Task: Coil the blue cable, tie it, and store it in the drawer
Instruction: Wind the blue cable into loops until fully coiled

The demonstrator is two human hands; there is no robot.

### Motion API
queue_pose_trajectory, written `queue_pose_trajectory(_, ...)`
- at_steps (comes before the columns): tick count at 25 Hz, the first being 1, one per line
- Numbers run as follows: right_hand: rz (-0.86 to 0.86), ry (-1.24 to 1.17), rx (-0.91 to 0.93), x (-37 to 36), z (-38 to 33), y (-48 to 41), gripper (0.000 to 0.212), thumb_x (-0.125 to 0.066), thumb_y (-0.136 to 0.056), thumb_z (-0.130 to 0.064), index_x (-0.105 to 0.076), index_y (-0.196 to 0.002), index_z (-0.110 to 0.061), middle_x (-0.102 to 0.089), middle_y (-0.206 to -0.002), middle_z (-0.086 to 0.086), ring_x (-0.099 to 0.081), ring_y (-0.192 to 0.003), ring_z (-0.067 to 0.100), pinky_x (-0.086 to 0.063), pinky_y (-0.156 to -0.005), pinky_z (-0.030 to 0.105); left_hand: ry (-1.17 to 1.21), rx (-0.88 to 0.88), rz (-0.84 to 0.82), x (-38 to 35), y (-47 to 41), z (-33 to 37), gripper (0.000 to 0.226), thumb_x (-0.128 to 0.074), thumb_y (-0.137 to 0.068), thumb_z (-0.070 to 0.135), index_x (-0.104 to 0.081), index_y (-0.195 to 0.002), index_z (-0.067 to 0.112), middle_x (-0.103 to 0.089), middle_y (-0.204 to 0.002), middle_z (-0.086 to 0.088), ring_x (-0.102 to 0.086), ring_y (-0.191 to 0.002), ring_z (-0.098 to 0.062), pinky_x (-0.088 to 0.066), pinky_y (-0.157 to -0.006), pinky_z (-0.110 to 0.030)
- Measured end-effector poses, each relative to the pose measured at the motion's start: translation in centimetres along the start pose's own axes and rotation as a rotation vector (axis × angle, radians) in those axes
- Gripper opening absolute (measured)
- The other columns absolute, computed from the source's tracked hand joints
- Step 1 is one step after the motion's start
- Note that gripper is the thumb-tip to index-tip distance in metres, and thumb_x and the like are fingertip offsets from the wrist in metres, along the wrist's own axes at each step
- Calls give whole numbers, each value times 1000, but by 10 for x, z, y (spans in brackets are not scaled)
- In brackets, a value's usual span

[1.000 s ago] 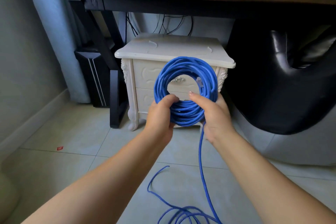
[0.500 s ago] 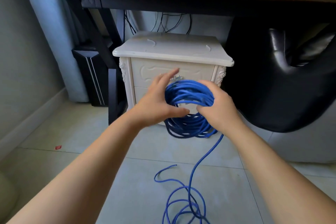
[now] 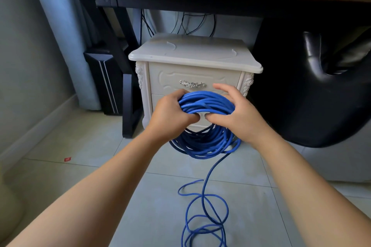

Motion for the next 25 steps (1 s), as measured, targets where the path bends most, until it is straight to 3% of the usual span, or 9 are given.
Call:
queue_pose_trajectory(4, 58, -470, -135, -1, 15, -2, 49, -77, -77, -13, -60, -121, -28, -72, -107, -2, -70, -99, 18, -55, -86, 33, 267, 173, 125, 4, -6, -3, 22, -68, -72, -3, -62, -82, 15, -53, -54, 9, -48, -48, -10, -42, -55, -23)
queue_pose_trajectory(7, 92, -648, -177, -22, 21, 0, 49, -76, -76, -20, -57, -122, -20, -68, -101, 4, -66, -95, 25, -58, -67, 33, 557, 311, 215, 4, -10, -4, 18, -65, -76, -2, -61, -80, 15, -49, -53, 4, -50, -50, -14, -48, -68, -35)
queue_pose_trajectory(10, 176, -878, -229, -40, 25, 2, 50, -74, -81, -14, -54, -126, -10, -66, -99, 7, -66, -94, 26, -58, -83, 51, 720, 376, 255, -5, -6, 2, 15, -63, -79, -1, -62, -84, 14, -51, -61, 0, -52, -60, -18, -47, -71, -36)
queue_pose_trajectory(12, 216, -923, -256, -37, 24, 2, 37, -70, -83, -6, -59, -118, -5, -67, -93, 9, -68, -94, 30, -56, -88, 51, 767, 396, 230, -15, 1, 3, 14, -61, -82, 0, -60, -86, 14, -52, -64, 0, -52, -65, -19, -46, -72, -35)
queue_pose_trajectory(14, 258, -895, -296, -29, 25, 1, 23, -66, -82, 2, -62, -104, -8, -68, -82, 8, -71, -82, 29, -60, -76, 43, 792, 411, 161, -25, 7, 0, 14, -60, -85, 1, -59, -85, 15, -54, -62, 2, -54, -66, -17, -45, -73, -36)
queue_pose_trajectory(17, 344, -740, -356, -19, 26, 1, 26, -60, -80, 8, -59, -96, -12, -60, -70, 7, -62, -61, 21, -54, -53, 30, 710, 481, -24, -30, 11, -7, 11, -66, -87, 9, -61, -95, 14, -64, -75, -3, -65, -79, -18, -52, -82, -38)
queue_pose_trajectory(19, 392, -674, -331, -14, 26, -1, 31, -56, -75, 12, -57, -95, -12, -53, -65, 6, -52, -54, 18, -55, -55, 33, 550, 461, -154, -25, 9, -11, 23, -72, -84, 13, -60, -104, 14, -66, -88, -5, -66, -86, -18, -54, -87, -39)
queue_pose_trajectory(22, 430, -524, -269, -2, 24, -3, 36, -58, -66, 8, -58, -97, -10, -53, -68, 4, -52, -59, 19, -56, -68, 42, 434, 279, -277, -15, 2, -8, 68, -82, -72, 16, -49, -131, 23, -67, -107, 2, -67, -97, -13, -53, -91, -36)
queue_pose_trajectory(25, 392, -237, -188, 6, 18, 0, 38, -63, -64, 3, -59, -95, -20, -57, -72, -4, -55, -65, 16, -46, -63, 33, 314, 118, -344, -6, -1, -1, 106, -87, -70, 18, -21, -151, 36, -53, -128, 17, -58, -101, 16, -49, -84, -11)
Point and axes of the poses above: each hand's wrist, its own y-axis away from the middle knuckle, its own x-axis out of the back of the hand, z = x × y, the point moved 1 cm from there along -y, towards the middle knuckle
